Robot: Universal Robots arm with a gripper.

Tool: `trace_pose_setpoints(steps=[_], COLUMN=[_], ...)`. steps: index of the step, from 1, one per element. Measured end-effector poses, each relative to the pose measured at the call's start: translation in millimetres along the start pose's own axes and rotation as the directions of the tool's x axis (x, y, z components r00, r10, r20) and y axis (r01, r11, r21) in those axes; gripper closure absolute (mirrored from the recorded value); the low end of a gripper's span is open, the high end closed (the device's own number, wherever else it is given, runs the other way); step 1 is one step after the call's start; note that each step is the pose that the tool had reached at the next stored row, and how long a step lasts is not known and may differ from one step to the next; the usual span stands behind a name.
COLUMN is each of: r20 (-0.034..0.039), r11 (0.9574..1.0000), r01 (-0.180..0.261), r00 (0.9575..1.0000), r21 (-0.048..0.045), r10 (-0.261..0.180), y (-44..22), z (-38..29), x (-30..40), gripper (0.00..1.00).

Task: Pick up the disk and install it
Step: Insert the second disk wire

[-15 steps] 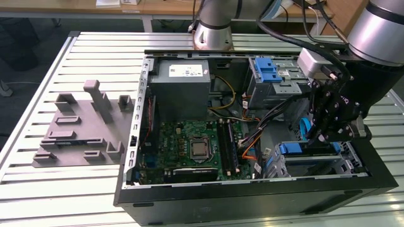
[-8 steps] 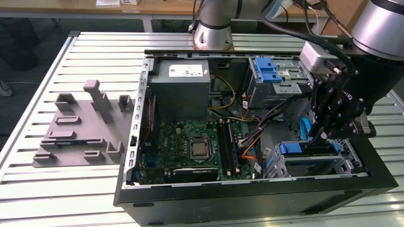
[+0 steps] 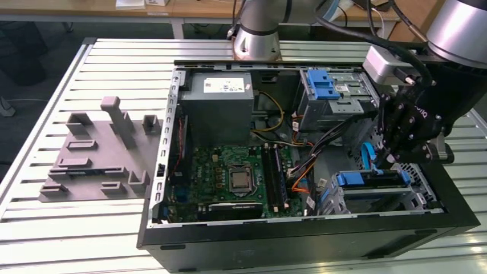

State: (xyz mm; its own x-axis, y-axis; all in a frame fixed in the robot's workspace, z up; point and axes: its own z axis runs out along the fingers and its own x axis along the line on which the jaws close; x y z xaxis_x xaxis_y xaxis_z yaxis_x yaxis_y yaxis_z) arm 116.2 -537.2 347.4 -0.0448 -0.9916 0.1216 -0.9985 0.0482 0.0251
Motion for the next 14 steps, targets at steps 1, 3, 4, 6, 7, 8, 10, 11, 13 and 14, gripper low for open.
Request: trace_pose_setpoints(steps=[1, 3, 4, 6, 7, 8, 10, 11, 13, 14], r20=[-0.0002, -0.0002, -0.0001, -0.0002, -0.0001, -0.0002, -0.0002, -0.0001, -0.0002, -0.0002], r11=[1.0000, 1.0000, 1.0000, 1.0000, 1.0000, 1.0000, 1.0000, 1.0000, 1.0000, 1.0000], r01=[0.000, 0.000, 0.000, 0.000, 0.000, 0.000, 0.000, 0.000, 0.000, 0.000], r00=[1.0000, 1.0000, 1.0000, 1.0000, 1.0000, 1.0000, 1.0000, 1.0000, 1.0000, 1.0000], r21=[0.0000, 0.0000, 0.0000, 0.0000, 0.0000, 0.0000, 0.0000, 0.0000, 0.0000, 0.0000], r10=[0.000, 0.000, 0.000, 0.000, 0.000, 0.000, 0.000, 0.000, 0.000, 0.000], y=[0.0, 0.0, 0.0, 0.0, 0.0, 0.0, 0.0, 0.0, 0.0, 0.0], z=[-0.1, -0.2, -0.2, -0.4, -0.4, -0.4, -0.5, -0.5, -0.6, -0.7], x=[0.0, 0.0, 0.0, 0.1, 0.1, 0.1, 0.1, 0.1, 0.1, 0.1], gripper=[0.89, 0.89, 0.89, 0.89, 0.89, 0.89, 0.89, 0.89, 0.89, 0.89])
